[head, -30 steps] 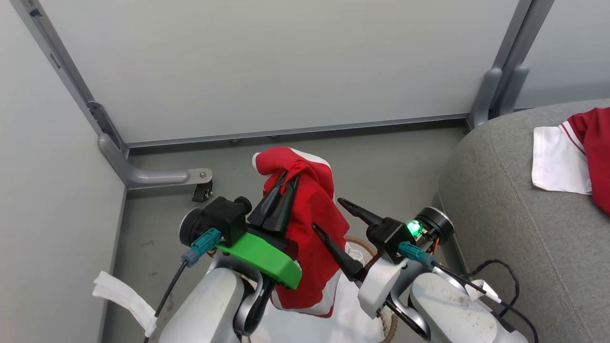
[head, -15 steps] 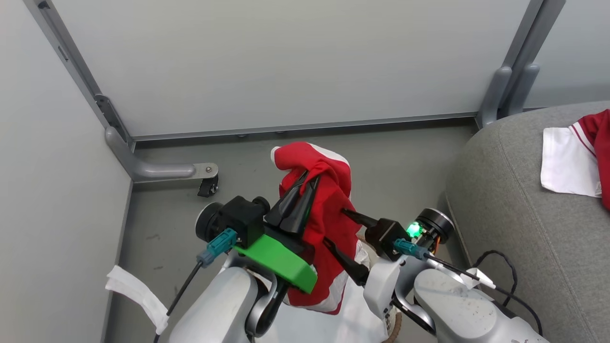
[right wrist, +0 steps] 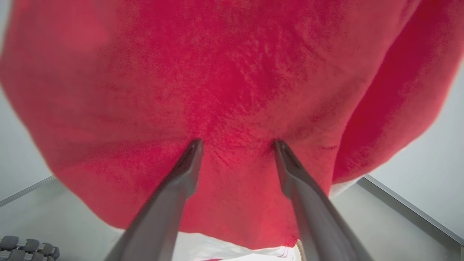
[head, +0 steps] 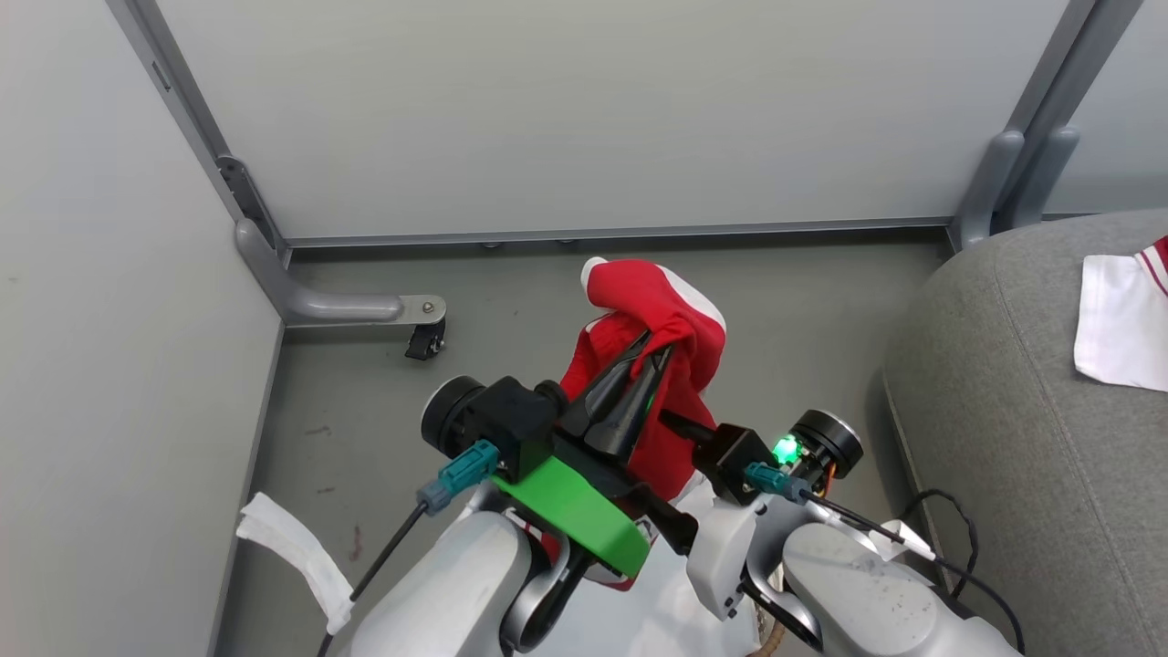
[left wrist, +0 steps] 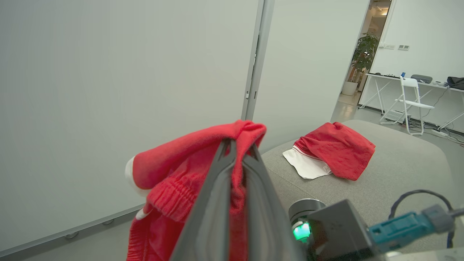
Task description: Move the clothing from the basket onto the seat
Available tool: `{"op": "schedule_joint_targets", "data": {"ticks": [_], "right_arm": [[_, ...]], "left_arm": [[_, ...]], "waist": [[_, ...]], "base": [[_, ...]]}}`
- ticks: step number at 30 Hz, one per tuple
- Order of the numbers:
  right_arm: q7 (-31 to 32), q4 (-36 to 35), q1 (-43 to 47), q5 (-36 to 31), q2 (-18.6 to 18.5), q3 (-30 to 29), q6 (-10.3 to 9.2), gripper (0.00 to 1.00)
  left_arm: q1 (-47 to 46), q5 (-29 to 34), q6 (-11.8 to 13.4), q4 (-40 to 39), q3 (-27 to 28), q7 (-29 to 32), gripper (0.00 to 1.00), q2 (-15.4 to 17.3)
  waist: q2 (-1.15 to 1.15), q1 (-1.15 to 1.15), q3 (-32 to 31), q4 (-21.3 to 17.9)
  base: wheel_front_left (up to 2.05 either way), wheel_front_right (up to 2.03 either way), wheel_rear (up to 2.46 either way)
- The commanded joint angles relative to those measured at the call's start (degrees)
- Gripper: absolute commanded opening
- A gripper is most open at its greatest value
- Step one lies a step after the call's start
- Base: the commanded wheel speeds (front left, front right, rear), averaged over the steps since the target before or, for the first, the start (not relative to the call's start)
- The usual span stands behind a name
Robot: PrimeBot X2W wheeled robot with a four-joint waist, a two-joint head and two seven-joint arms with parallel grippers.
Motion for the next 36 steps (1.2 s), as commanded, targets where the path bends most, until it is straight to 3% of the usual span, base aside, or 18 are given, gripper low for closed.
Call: {"op": "schedule_joint_targets", "data": {"ticks": [1,20,32,33,35,36], "right_arm": [[-0.27,0.44,1.2,-0.64,0.05,-0.51,-0.08,1.0],[-0.27,1.06,2.75,-5.27,1.84,-7.12,-0.08,1.0],[-0.27,-0.07,2.71,-4.59,1.86,-7.64,-0.08,1.0],[-0.27,-0.19,2.62,-4.58,1.87,-7.66,-0.08,0.83],[-0.27,-0.38,2.42,-4.72,1.87,-7.73,-0.08,0.13],[-0.27,-0.58,2.34,-4.85,1.87,-7.76,-0.08,0.0]], "left_arm": [[-0.82,-0.49,-0.15,-0.55,-0.49,-0.06,0.0,0.06],[-2.3,-2.78,-0.15,-2.22,-6.87,-0.06,0.0,0.13],[-2.47,-3.23,-0.15,-2.33,-7.67,-0.06,0.0,0.29],[-2.5,-3.26,-0.15,-2.37,-7.62,-0.06,0.0,0.28],[-2.55,-3.33,-0.15,-2.47,-7.58,-0.06,0.0,0.26],[-2.58,-3.4,-0.15,-2.52,-7.58,-0.06,0.0,0.23]], "waist": [[0.0,0.0,0.15,0.61],[0.0,0.0,0.37,4.66],[0.0,0.0,0.47,5.32],[0.0,0.0,0.53,5.28],[0.0,0.0,0.64,5.2],[0.0,0.0,0.69,5.18]], "base": [[0.0,0.0,0.0],[0.0,0.0,0.0],[0.0,0.0,0.0],[0.0,0.0,0.0],[0.0,0.0,0.0],[0.0,0.0,0.0]]}}
